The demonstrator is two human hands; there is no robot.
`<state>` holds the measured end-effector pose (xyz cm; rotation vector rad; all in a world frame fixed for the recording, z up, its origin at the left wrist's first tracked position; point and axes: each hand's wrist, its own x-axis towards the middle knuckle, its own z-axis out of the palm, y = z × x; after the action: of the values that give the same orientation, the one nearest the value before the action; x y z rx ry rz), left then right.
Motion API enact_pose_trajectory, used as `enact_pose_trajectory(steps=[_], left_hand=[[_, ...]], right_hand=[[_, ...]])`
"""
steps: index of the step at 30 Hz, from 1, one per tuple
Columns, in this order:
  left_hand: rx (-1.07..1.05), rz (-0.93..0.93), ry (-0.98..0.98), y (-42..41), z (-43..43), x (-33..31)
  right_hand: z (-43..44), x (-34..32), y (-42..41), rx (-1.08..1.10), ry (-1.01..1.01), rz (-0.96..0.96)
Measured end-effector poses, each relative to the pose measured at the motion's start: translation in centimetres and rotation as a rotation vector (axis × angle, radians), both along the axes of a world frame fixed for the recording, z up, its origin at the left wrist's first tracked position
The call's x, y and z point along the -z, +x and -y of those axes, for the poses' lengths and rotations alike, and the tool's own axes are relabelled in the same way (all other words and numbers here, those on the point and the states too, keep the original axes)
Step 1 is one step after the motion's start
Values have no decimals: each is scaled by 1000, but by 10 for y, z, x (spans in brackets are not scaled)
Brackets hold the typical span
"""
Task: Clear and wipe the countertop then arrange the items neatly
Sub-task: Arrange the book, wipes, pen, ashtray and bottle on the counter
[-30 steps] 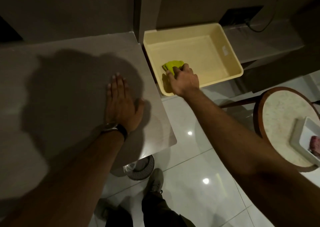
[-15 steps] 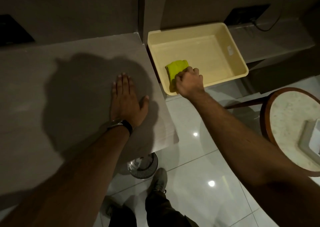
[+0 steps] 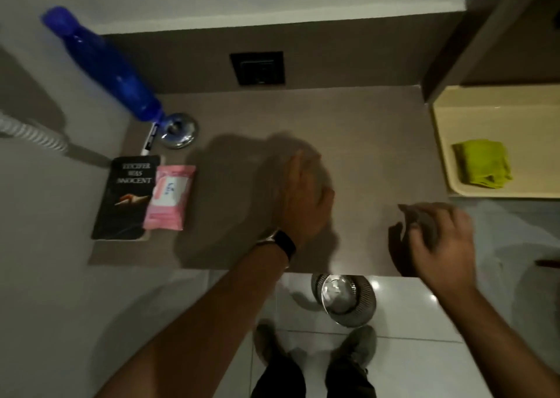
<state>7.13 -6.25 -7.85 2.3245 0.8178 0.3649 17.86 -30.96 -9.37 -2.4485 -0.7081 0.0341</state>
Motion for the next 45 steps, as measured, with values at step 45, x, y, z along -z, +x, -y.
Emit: enact_pose_trajectory(steps=[45], left_hand=[[328,-114,168,-10,-153,-47]], right_hand=[[-233,-18,-9,149,646,-980]])
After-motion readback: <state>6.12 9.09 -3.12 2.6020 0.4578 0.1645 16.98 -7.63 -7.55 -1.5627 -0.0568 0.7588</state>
